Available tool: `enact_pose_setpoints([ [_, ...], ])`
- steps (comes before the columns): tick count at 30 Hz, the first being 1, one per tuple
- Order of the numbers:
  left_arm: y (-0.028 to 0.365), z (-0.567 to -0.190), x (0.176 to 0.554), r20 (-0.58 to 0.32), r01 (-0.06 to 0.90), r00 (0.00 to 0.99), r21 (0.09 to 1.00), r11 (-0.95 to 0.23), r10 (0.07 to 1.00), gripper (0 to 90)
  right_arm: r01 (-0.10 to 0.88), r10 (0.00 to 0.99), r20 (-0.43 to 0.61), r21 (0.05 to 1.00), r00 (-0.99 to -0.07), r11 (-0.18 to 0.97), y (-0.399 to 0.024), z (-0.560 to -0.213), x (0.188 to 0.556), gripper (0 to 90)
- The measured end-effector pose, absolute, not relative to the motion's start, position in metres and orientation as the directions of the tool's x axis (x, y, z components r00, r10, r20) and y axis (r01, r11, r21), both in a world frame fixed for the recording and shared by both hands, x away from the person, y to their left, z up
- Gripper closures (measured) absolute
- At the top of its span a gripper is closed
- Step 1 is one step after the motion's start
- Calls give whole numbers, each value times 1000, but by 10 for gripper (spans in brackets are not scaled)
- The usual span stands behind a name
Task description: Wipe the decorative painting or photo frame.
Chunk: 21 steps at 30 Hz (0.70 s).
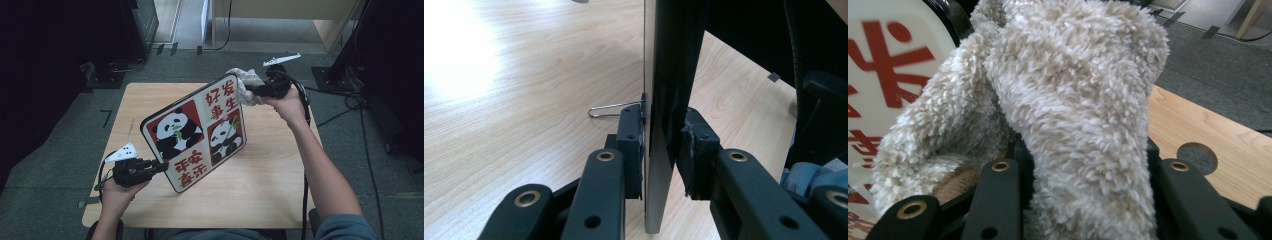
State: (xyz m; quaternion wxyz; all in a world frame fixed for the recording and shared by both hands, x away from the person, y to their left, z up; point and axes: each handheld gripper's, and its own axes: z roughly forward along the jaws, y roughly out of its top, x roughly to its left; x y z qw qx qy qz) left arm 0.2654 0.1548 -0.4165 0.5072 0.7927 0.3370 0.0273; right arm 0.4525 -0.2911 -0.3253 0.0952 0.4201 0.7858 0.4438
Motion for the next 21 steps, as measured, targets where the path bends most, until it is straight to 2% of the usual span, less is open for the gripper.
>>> enact_pose_setpoints([
  [4, 155, -418, 267, -307, 516, 767, 817, -258, 563, 709, 581, 746, 227, 774, -626, 252, -292, -330, 451, 616],
  [21, 155, -418, 267, -304, 516, 768, 815, -264, 564, 703, 594, 750, 244, 769, -614, 236, -295, -349, 442, 615],
])
